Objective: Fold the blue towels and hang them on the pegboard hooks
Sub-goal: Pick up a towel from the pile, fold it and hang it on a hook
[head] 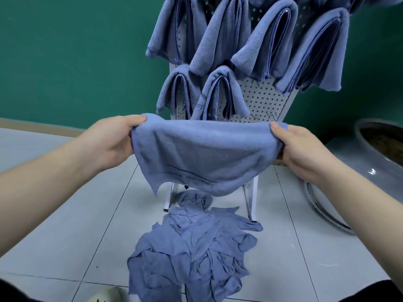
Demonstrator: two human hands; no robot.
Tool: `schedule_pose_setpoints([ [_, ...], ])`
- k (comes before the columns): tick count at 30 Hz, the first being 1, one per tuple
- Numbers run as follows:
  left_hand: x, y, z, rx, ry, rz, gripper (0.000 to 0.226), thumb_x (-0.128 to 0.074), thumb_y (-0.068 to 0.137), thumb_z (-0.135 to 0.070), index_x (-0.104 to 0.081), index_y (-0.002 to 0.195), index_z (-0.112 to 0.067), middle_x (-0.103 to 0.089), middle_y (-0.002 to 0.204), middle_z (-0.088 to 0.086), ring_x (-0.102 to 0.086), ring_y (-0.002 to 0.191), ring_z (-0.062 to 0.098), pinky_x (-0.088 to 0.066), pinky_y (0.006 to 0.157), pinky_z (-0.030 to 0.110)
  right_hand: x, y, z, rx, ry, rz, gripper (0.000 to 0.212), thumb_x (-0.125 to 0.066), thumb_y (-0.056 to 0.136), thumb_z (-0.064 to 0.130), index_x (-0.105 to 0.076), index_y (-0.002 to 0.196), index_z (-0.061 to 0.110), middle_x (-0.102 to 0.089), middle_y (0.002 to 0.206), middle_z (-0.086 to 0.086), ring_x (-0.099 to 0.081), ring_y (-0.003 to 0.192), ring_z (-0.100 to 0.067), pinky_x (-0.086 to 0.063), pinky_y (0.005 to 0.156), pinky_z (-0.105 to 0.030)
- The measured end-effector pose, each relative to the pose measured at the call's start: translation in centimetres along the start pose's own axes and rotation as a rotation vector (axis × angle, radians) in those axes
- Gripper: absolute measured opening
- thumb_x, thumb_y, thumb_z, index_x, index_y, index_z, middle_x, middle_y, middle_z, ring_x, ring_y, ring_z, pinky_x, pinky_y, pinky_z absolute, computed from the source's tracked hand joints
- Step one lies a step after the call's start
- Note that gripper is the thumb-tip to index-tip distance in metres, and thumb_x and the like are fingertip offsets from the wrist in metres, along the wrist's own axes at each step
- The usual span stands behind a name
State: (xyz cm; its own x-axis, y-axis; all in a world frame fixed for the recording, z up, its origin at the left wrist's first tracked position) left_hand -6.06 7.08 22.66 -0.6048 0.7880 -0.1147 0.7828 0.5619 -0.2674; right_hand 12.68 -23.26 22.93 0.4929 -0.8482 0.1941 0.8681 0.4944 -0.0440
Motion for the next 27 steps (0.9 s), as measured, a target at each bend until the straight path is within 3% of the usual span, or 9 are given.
schedule_pose_setpoints([
  [2,-0.5,-0.3,0.0,0.008,0.045,0.072,0.033,-0.044,0.106,-0.013,-0.069,0.126,-0.003,-0.075,0.118,0.009,-0.07,0.102,0.02,-0.053,0.09,0.034,-0.1,0.1,0.0,-0.007,0.006,-0.014,0.035,-0.051,0.108,0.033,-0.073,0.116,0.006,-0.077,0.113,-0.014,-0.073,0.101,-0.03,-0.055,0.093,-0.047],
  [5,-1.0,-0.7,-0.1,0.02,-0.016,0.101,0.028,-0.041,0.105,-0.013,-0.069,0.109,-0.008,-0.074,0.097,0.006,-0.067,0.086,0.021,-0.053,0.082,0.033,0.0,0.3,0.0,-0.045,0.06,-0.024,0.045,-0.058,0.105,0.038,-0.068,0.119,-0.004,-0.075,0.115,-0.019,-0.069,0.094,-0.027,-0.054,0.089,-0.046],
  [8,-1.2,-0.8,-0.4,0.033,-0.093,0.098,0.018,-0.047,0.102,-0.017,-0.062,0.093,-0.013,-0.072,0.089,0.004,-0.069,0.078,0.021,-0.055,0.084,0.034,0.2,0.3,0.4,-0.101,0.141,-0.01,0.027,-0.063,0.102,0.032,-0.073,0.105,0.007,-0.076,0.099,-0.011,-0.067,0.091,-0.024,-0.052,0.088,-0.045],
  [10,-1.3,-0.8,-0.4,0.03,-0.085,0.106,0.015,-0.056,0.102,-0.025,-0.064,0.095,-0.014,-0.074,0.091,0.003,-0.071,0.083,0.02,-0.056,0.087,0.034,0.5,0.3,0.7,-0.12,0.169,0.031,0.017,-0.063,0.101,0.024,-0.072,0.104,0.011,-0.074,0.097,-0.007,-0.065,0.093,-0.024,-0.05,0.087,-0.044],
  [14,-1.3,-0.5,0.1,0.01,-0.091,0.052,0.02,-0.064,0.099,-0.027,-0.066,0.113,-0.013,-0.077,0.111,0.005,-0.074,0.098,0.018,-0.055,0.093,0.032,1.0,0.5,0.5,-0.108,0.106,0.045,0.027,-0.059,0.102,0.019,-0.071,0.119,0.001,-0.075,0.113,-0.015,-0.069,0.095,-0.024,-0.055,0.085,-0.042],
  [17,-1.5,-0.4,0.5,-0.059,-0.134,-0.041,0.005,-0.065,0.1,-0.022,-0.063,0.099,-0.018,-0.076,0.108,0.0,-0.074,0.095,0.014,-0.056,0.092,0.029,1.4,0.8,-0.1,-0.073,-0.049,-0.032,0.034,-0.06,0.104,0.026,-0.072,0.111,-0.004,-0.074,0.102,-0.015,-0.066,0.088,-0.024,-0.056,0.083,-0.041],
  [19,-1.7,-0.5,0.7,-0.106,-0.148,-0.095,0.013,-0.066,0.1,-0.022,-0.06,0.089,-0.019,-0.075,0.103,-0.001,-0.074,0.092,0.013,-0.057,0.088,0.027,1.5,1.1,-0.5,-0.062,-0.073,-0.094,0.039,-0.063,0.102,0.032,-0.071,0.106,-0.006,-0.072,0.095,-0.013,-0.064,0.085,-0.025,-0.057,0.082,-0.043],
  [23,-2.4,-1.1,0.9,-0.203,-0.162,-0.168,0.017,-0.069,0.098,-0.019,-0.062,0.083,-0.016,-0.073,0.091,-0.001,-0.07,0.085,0.015,-0.06,0.084,0.027,1.5,1.1,-0.5,-0.059,-0.012,-0.169,0.032,-0.07,0.097,0.039,-0.073,0.093,0.007,-0.065,0.087,-0.01,-0.056,0.078,-0.022,-0.058,0.061,-0.029],
  [27,-2.7,-1.4,0.7,-0.283,-0.154,-0.208,0.019,-0.072,0.096,-0.018,-0.063,0.08,-0.014,-0.07,0.099,0.003,-0.066,0.093,0.016,-0.058,0.091,0.029,1.9,1.3,-0.4,0.032,-0.047,-0.224,0.029,-0.071,0.095,0.046,-0.072,0.087,0.018,-0.062,0.082,0.001,-0.054,0.076,-0.014,-0.047,0.073,-0.027],
])
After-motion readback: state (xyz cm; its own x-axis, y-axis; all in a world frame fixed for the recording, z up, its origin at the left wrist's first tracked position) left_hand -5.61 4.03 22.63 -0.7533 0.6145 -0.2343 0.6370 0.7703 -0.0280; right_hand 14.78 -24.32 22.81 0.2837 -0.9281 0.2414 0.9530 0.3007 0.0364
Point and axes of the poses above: each hand's wrist, its own y-axis towards the middle knuckle, its own x-axis out of the back of the hand, z = x × y, the point moved 1 cm from there along y, towards the middle knuckle
